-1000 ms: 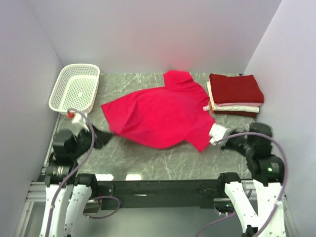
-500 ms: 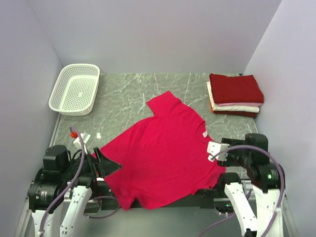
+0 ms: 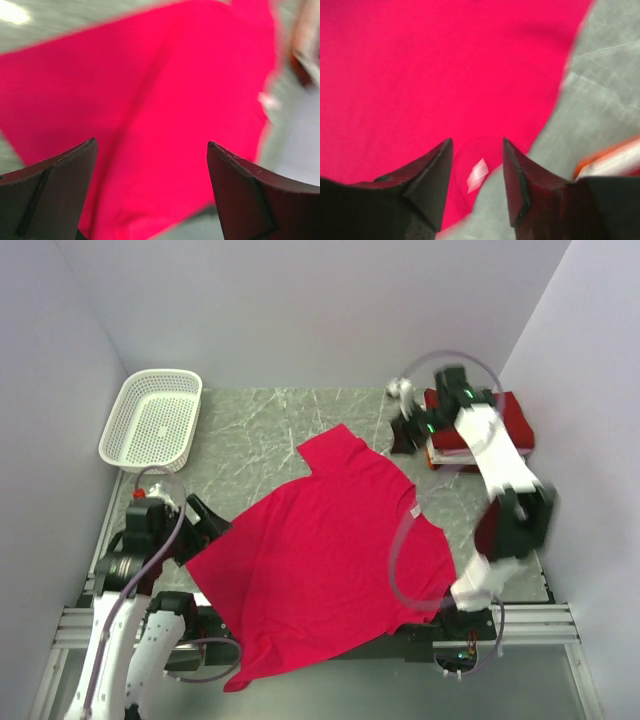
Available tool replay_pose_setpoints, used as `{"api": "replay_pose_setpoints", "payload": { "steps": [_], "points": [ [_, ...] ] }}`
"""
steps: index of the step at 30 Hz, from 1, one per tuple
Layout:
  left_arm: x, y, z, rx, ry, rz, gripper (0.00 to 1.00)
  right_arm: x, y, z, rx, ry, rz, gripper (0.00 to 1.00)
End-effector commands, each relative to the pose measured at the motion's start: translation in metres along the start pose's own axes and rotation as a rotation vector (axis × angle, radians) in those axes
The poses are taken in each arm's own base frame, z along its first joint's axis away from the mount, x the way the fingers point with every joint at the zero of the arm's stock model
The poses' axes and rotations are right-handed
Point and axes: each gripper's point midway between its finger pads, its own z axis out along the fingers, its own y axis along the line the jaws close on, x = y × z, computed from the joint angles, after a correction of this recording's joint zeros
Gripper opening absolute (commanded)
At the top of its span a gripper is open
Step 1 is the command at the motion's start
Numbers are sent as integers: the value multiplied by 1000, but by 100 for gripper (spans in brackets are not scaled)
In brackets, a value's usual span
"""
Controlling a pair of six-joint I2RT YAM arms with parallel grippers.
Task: Fold and stack the t-shirts
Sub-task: Flatten the tshirt out
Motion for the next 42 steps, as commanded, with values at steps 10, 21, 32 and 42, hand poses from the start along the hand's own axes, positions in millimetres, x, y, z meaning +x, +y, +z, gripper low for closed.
{"api": "replay_pose_setpoints", "payload": {
  "steps": [10, 21, 32, 42],
  "points": [
    [-58, 70, 36, -417, -303, -340, 96, -85, -190, 180, 290, -107, 608, 65],
    [-56, 92, 53, -580, -266, -417, 95, -25, -173, 214, 337, 86, 697, 61],
    [-55, 93, 60, -576, -249, -397, 92, 1, -141, 227, 177, 186, 752, 46],
    [-69, 94, 49, -609, -309, -363, 93, -10, -146, 226, 177, 141, 806, 6]
  ]
}}
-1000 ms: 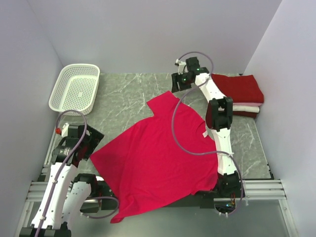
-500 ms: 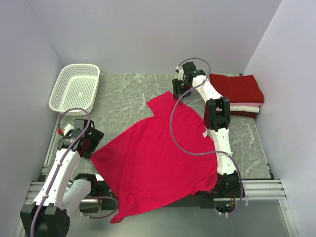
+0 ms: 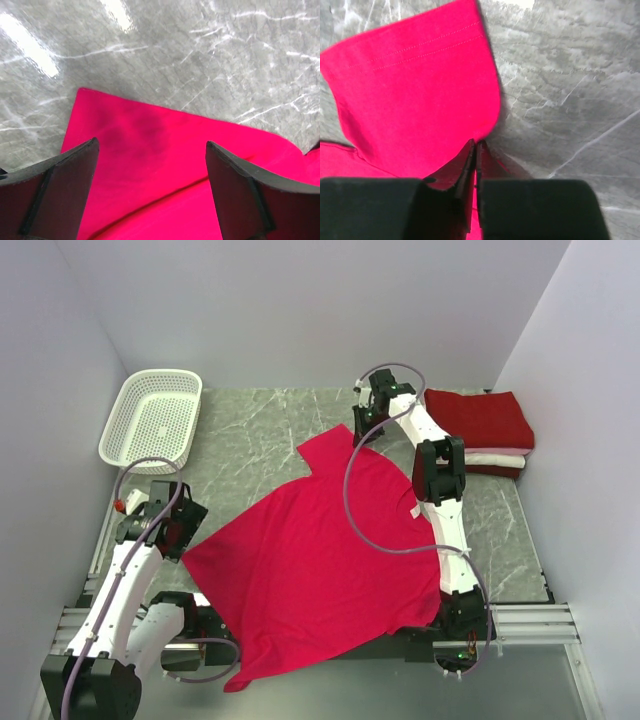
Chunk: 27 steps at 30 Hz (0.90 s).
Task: Fold and stack the t-shirts
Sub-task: Flatten the tshirt out
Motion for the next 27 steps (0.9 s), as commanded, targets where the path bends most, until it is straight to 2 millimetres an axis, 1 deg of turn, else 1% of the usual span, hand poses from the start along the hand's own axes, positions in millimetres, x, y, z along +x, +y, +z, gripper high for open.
{"api": "replay_pose_setpoints", "payload": {
  "steps": [1, 2, 3, 4, 5, 6, 7, 9, 10, 11, 12, 13, 14, 15, 16, 17, 18, 19, 20, 21, 22, 23, 24, 25, 26, 27],
  "points": [
    [-22, -11, -10, 28, -82, 2, 93, -28, -1, -12, 5, -100, 33, 4],
    [-23, -12, -10, 27, -87, 5, 93, -41, -2, -19, 18, -145, 34, 3],
    [-24, -12, -9, 27, -91, 6, 93, -51, -15, -26, 52, -187, 57, 0],
    [-25, -14, -8, 34, -97, 4, 93, -72, -19, -34, 68, -266, 74, 0],
    [-23, -12, -4, 25, -95, 15, 93, -83, -25, -40, 85, -310, 86, 0],
    [-22, -11, -1, 21, -92, 16, 93, -94, -36, -46, 124, -355, 99, 0],
    [-20, -11, 5, 12, -82, 15, 93, -114, -44, -59, 139, -431, 114, 0],
    [-19, -12, 11, 4, -74, 24, 93, -127, -58, -65, 160, -482, 142, 0],
    [-21, -12, 18, -13, -75, 23, 93, -137, -66, -73, 159, -522, 161, 0],
    [-23, -14, 21, -15, -80, 36, 94, -141, -68, -77, 158, -539, 165, 0],
    [-27, -14, 24, -23, -86, 34, 95, -143, -72, -81, 161, -552, 171, 0],
    [-32, -20, 29, -21, -93, 36, 95, -143, -78, -81, 161, -559, 181, 0],
    [-34, -24, 32, -16, -93, 57, 95, -144, -78, -85, 163, -565, 174, 10],
    [-33, -28, 39, -24, -76, 79, 95, -141, -80, -85, 169, -556, 159, 21],
    [-42, -35, 41, -12, -86, 73, 94, -139, -79, -84, 160, -547, 145, 31],
    [-43, -46, 45, 22, -75, 109, 93, -139, -77, -88, 161, -548, 131, 47],
    [-48, -53, 54, 3, -62, 127, 91, -132, -79, -84, 165, -526, 114, 50],
    [-50, -58, 58, -2, -54, 153, 90, -129, -78, -84, 165, -518, 103, 51],
    [-50, -61, 63, -7, -37, 206, 91, -130, -73, -94, 152, -528, 85, 54],
    [-46, -59, 77, -44, 2, 228, 91, -128, -71, -96, 147, -524, 57, 54],
    [-49, -73, 78, -12, 19, 243, 89, -121, -70, -92, 133, -503, 45, 55],
    [-46, -81, 83, 31, 47, 317, 80, -122, -58, -104, 97, -516, 13, 56],
    [-36, -95, 91, 96, 106, 332, 77, -115, -58, -99, 89, -503, -2, 56],
    [-34, -107, 93, 153, 120, 375, 73, -117, -49, -111, 73, -520, -22, 56],
    [-31, -114, 95, 188, 137, 379, 67, -116, -46, -112, 61, -520, -33, 57],
    [-26, -117, 99, 201, 162, 381, 63, -114, -42, -114, 46, -518, -41, 57]
  ]
}}
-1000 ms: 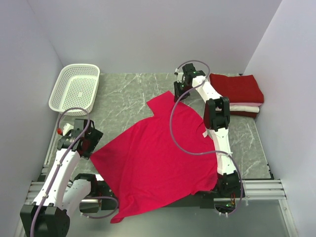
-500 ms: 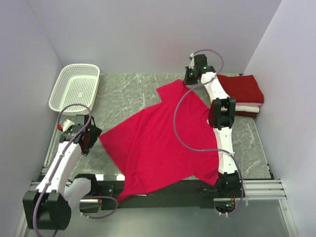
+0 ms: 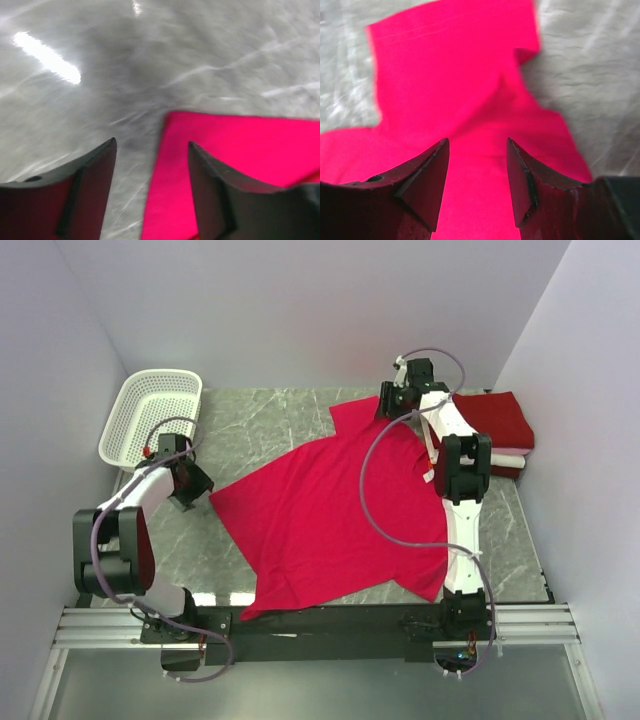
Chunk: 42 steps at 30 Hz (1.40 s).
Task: Fold and stack the t-shirts
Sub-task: Flatten the tshirt out
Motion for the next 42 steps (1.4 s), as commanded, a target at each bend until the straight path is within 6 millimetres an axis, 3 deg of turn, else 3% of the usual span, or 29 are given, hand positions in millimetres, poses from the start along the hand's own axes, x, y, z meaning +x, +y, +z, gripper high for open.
{"api": "replay_pose_setpoints", "payload": {
  "steps": [1, 8, 12, 14, 19, 29, 34, 39, 42],
  "points": [
    [-8, -45, -4, 214, 29, 120, 58, -60, 46, -61, -110, -176, -133, 57],
    [0, -20, -2, 126, 30, 166, 55, -55, 49, -68, -124, -162, -154, 57],
    [12, -11, 20, 81, 90, 201, 50, -53, 52, -69, -138, -156, -143, 57],
    [11, -13, 27, 71, 103, 219, 43, -52, 54, -71, -154, -149, -140, 57],
    [7, -9, 40, 18, 119, 250, 35, -48, 57, -77, -158, -145, -152, 57],
    [24, -5, 53, -26, 168, 305, 34, -47, 62, -87, -174, -146, -158, 57],
    [21, -6, 55, -62, 150, 323, 32, -37, 67, -86, -189, -124, -164, 57],
    [16, 3, 60, -125, 141, 346, 24, -29, 70, -87, -198, -112, -165, 57],
    [19, 9, 64, -152, 149, 352, 11, -28, 70, -89, -201, -113, -190, 57]
  ]
}}
